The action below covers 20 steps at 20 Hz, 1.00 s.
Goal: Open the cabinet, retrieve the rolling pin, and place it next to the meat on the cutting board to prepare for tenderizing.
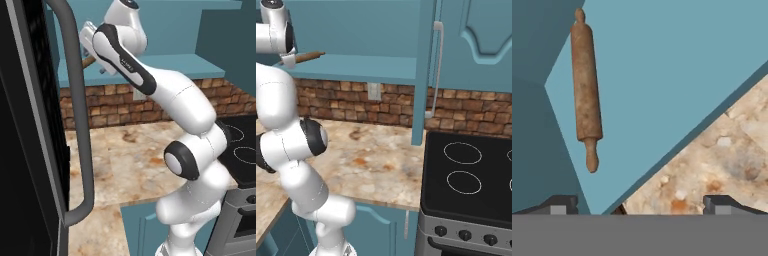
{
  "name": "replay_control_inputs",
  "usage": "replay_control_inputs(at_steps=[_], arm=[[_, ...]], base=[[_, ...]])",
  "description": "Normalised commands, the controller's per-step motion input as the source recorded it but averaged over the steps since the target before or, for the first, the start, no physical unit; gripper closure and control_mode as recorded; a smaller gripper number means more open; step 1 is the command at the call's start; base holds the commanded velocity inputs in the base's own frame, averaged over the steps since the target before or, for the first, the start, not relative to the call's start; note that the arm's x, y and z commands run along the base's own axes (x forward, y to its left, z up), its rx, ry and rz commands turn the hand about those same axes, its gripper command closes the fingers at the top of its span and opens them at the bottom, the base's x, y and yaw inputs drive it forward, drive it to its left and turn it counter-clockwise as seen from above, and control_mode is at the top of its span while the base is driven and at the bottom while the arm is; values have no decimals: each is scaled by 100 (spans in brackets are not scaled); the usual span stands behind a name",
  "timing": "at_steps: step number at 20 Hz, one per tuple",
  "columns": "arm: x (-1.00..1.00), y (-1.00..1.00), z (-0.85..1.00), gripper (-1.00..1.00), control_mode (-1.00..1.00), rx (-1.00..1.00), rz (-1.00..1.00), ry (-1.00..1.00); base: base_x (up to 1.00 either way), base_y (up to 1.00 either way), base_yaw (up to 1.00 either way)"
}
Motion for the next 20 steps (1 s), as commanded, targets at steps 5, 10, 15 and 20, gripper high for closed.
replay_control_inputs(at_steps=[5,10,15,20], arm=[[18,14,-1,-100,-100,-12,2,0],[20,6,-3,-100,-100,-9,2,-2],[14,0,-6,-100,-100,-6,1,-7],[5,0,-15,-100,-100,0,0,-13]], base=[[0,0,0],[0,0,0],[0,0,0],[0,0,0]])
